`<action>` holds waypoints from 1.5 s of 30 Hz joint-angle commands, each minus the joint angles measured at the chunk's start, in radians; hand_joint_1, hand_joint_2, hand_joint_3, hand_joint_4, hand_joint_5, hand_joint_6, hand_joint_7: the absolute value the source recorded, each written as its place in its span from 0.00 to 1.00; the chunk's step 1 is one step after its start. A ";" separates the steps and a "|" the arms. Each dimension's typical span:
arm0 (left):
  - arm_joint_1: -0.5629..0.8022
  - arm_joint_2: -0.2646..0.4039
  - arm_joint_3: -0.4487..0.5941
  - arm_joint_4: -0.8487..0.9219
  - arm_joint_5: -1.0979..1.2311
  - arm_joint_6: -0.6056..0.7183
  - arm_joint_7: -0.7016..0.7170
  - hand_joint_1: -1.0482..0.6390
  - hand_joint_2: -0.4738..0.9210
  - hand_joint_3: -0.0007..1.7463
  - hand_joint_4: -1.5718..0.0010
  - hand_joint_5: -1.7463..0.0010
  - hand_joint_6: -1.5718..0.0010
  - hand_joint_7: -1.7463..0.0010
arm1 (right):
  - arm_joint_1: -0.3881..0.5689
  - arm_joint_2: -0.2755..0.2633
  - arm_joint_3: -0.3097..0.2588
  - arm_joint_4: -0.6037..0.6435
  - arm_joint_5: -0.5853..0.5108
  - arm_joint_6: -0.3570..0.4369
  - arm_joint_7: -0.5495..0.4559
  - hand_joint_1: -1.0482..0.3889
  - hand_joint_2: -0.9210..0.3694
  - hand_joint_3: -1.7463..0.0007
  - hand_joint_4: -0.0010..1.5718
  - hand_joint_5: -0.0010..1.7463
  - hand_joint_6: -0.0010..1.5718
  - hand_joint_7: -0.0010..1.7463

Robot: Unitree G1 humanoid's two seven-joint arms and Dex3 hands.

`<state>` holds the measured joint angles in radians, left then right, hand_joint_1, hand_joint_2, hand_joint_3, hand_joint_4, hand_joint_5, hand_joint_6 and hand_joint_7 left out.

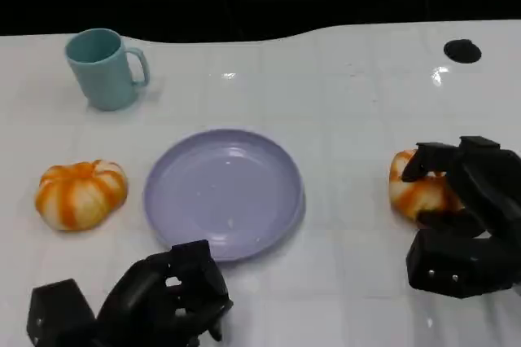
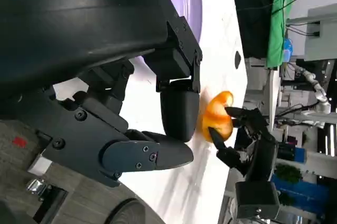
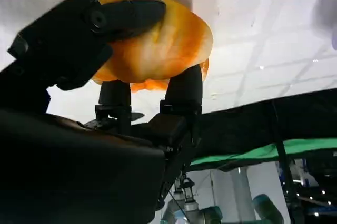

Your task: Grasp the bread from the table and place it into the plate.

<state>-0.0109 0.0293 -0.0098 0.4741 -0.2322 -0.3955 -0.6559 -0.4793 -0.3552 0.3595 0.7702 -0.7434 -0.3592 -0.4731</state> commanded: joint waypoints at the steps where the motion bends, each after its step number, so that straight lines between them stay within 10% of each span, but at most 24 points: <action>1: 0.023 0.006 -0.004 -0.017 0.004 0.002 0.015 0.31 0.82 0.35 0.49 0.00 0.51 0.20 | 0.002 -0.008 -0.029 -0.060 0.033 -0.029 -0.039 0.66 0.37 0.35 0.58 1.00 0.53 0.84; 13: 0.015 0.004 -0.001 -0.002 -0.006 -0.011 0.013 0.31 0.82 0.36 0.48 0.00 0.51 0.20 | 0.024 0.049 -0.049 -0.197 0.124 -0.125 0.017 0.71 0.46 0.25 0.61 1.00 0.48 0.96; 21: 0.011 0.018 0.007 0.018 -0.015 -0.033 -0.012 0.30 0.82 0.36 0.50 0.00 0.52 0.20 | -0.006 0.185 -0.011 -0.189 0.176 -0.175 0.107 0.71 0.56 0.11 0.64 1.00 0.51 0.97; 30: 0.020 0.028 0.005 0.005 -0.007 -0.026 -0.014 0.31 0.83 0.36 0.50 0.00 0.51 0.19 | -0.110 0.318 0.040 -0.017 0.132 -0.209 0.054 0.69 0.60 0.09 0.66 1.00 0.56 0.84; 33: 0.021 0.029 0.003 -0.004 -0.010 -0.013 -0.013 0.31 0.82 0.36 0.49 0.00 0.51 0.19 | -0.153 0.354 0.056 0.055 0.126 -0.225 0.028 0.70 0.58 0.11 0.67 1.00 0.53 0.98; 42: 0.021 0.025 0.006 0.006 -0.022 -0.020 -0.028 0.33 0.81 0.37 0.49 0.00 0.52 0.19 | -0.251 0.436 0.082 0.208 0.111 -0.182 -0.018 0.69 0.55 0.14 0.63 1.00 0.48 1.00; 45: 0.020 0.026 0.001 0.009 -0.005 -0.034 -0.019 0.33 0.81 0.37 0.49 0.00 0.51 0.20 | -0.266 0.448 0.078 0.236 0.126 -0.187 -0.009 0.70 0.50 0.20 0.57 1.00 0.48 0.87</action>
<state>0.0090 0.0405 -0.0107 0.4755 -0.2436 -0.4102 -0.6743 -0.7186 0.0892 0.4447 0.9824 -0.6331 -0.5446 -0.4776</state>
